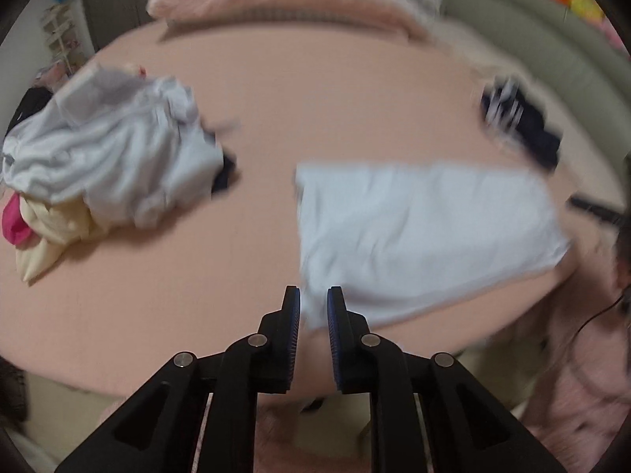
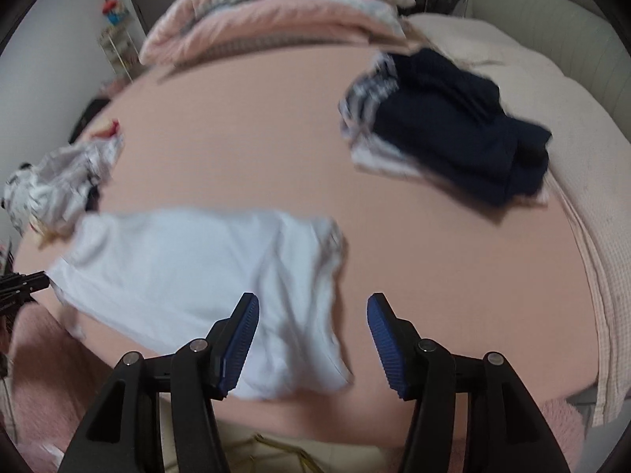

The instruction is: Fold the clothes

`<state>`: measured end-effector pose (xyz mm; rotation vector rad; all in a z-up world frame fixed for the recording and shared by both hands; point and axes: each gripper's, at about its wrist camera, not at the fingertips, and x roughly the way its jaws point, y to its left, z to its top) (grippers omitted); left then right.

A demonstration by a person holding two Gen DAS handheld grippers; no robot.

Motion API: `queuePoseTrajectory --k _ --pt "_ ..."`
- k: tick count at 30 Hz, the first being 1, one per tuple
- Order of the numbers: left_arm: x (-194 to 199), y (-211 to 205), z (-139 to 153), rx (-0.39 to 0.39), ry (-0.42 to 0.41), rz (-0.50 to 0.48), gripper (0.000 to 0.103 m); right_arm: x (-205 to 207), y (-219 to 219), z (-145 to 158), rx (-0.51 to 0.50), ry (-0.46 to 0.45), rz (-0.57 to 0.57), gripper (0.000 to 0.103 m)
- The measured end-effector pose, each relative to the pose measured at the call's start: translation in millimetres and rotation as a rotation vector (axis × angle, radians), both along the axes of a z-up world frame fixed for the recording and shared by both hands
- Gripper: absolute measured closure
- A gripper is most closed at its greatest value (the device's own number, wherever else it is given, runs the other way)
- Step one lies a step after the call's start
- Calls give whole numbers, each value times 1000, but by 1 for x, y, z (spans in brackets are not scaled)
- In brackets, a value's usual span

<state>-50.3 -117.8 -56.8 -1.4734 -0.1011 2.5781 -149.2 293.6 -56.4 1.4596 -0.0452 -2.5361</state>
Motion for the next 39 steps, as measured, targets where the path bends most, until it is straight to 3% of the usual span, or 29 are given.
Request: queuePoseTrajectory --k 2,5,9,11,14,16,18,21,24,27,29,32,34,37,39 --pt "-7 -2 6 45 27 11 91 -9 -17 -5 42 -10 38 46" --pt "-29 3 -1 51 35 4 91 -16 -43 -23 108 -31 109 46" --pt "-59 17 -40 11 -102 -39 91 -14 -51 -43 122 -87 136 46" --pt "-68 13 -59 -111 -163 4 87 -14 -46 -49 111 -114 149 46" --pt "-72 -10 -61 -279 -158 156 88 -12 -26 -42 125 -130 156 46" --pt "-68 -20 -47 -174 -111 175 88 -11 -7 -34 164 -116 139 46" --pt "-66 -12 -33 -65 -59 120 88 -14 12 -22 116 -76 96 46" --pt "-71 24 -26 -26 -14 -24 88 -26 23 -11 -13 -43 35 46" --pt "-86 54 -42 52 -66 -137 86 -44 8 -20 -4 -41 1 46" --pt "-105 59 -70 -55 -129 -119 72 -62 -3 -43 -6 -81 8 46" --pt "-108 50 -78 -114 -125 -80 72 -67 -3 -62 77 -130 -8 46" --pt "-113 21 -76 -102 -125 37 72 -70 22 -67 29 -112 -83 46" --pt "-115 1 -67 -6 -105 112 72 -75 35 -63 -24 -96 -140 46" --pt "-112 -8 -49 135 -56 120 72 -79 45 -47 -86 -46 -202 46" --pt "-113 10 -53 28 -68 61 72 -75 43 -33 -117 13 -213 43"
